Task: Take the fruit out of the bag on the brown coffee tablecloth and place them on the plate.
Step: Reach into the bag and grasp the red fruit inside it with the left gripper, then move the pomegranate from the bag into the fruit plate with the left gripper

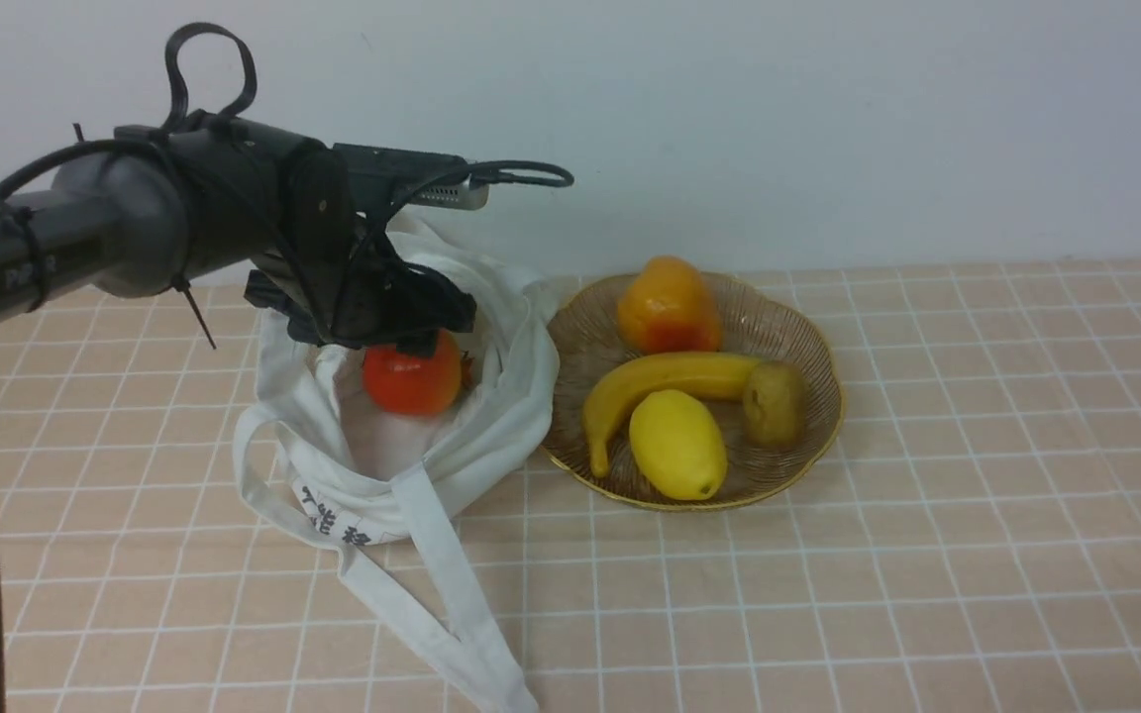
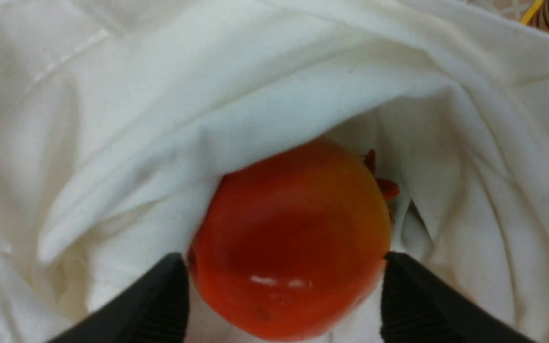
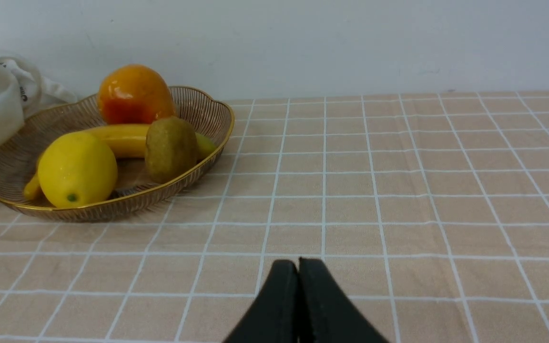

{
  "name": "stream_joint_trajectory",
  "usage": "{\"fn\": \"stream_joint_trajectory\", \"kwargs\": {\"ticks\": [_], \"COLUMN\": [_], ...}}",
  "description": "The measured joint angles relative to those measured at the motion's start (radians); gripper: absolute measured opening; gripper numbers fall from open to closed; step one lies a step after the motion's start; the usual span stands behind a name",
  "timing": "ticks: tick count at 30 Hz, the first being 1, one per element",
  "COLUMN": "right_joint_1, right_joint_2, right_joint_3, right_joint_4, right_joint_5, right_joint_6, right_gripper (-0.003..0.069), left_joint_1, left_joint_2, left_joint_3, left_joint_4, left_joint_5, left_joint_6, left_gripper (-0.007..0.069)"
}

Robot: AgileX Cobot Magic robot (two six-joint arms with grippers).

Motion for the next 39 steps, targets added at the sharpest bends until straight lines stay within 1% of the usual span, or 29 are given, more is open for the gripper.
{"fn": "stream_joint_trajectory", "kwargs": {"ticks": [1, 2, 4, 5, 6, 7, 11, 14, 19, 29, 33, 35, 39], "right_joint_1": [0.0, 0.0, 0.0, 0.0, 0.0, 0.0, 0.0, 0.0, 0.0, 0.0, 0.0, 0.0, 0.0], "right_joint_2": [0.0, 0.0, 0.0, 0.0, 0.0, 0.0, 0.0, 0.0, 0.0, 0.0, 0.0, 0.0, 0.0], "right_joint_3": [0.0, 0.0, 0.0, 0.0, 0.0, 0.0, 0.0, 0.0, 0.0, 0.0, 0.0, 0.0, 0.0], "right_joint_4": [0.0, 0.0, 0.0, 0.0, 0.0, 0.0, 0.0, 0.0, 0.0, 0.0, 0.0, 0.0, 0.0], "right_joint_5": [0.0, 0.0, 0.0, 0.0, 0.0, 0.0, 0.0, 0.0, 0.0, 0.0, 0.0, 0.0, 0.0], "right_joint_6": [0.0, 0.0, 0.0, 0.0, 0.0, 0.0, 0.0, 0.0, 0.0, 0.0, 0.0, 0.0, 0.0], "right_gripper": [-0.0015, -0.0015, -0.0015, -0.0015, -0.0015, -0.0015, -0.0015, -0.0015, -0.0015, -0.0015, -0.0015, -0.0015, -0.0015], "left_joint_1": [0.0, 0.0, 0.0, 0.0, 0.0, 0.0, 0.0, 0.0, 0.0, 0.0, 0.0, 0.0, 0.0], "left_joint_2": [0.001, 0.015, 0.031, 0.033, 0.046, 0.053, 0.084, 0.09, 0.091, 0.089, 0.056, 0.008, -0.129], "left_joint_3": [0.0, 0.0, 0.0, 0.0, 0.0, 0.0, -0.001, -0.007, -0.008, -0.01, -0.009, -0.007, -0.007], "left_joint_4": [0.0, 0.0, 0.0, 0.0, 0.0, 0.0, 0.003, 0.003, 0.004, 0.004, 0.016, 0.048, 0.116], "left_joint_5": [-0.004, -0.022, -0.039, -0.041, -0.051, -0.058, -0.087, -0.092, -0.094, -0.067, 0.03, 0.104, 0.174], "left_joint_6": [0.0, -0.001, -0.001, -0.001, -0.001, -0.001, 0.003, 0.009, 0.009, 0.009, 0.013, 0.014, 0.017], "left_gripper": [0.0524, 0.0592, 0.0652, 0.0652, 0.0676, 0.068, 0.0682, 0.0671, 0.061, 0.061, 0.061, 0.061, 0.061]}}
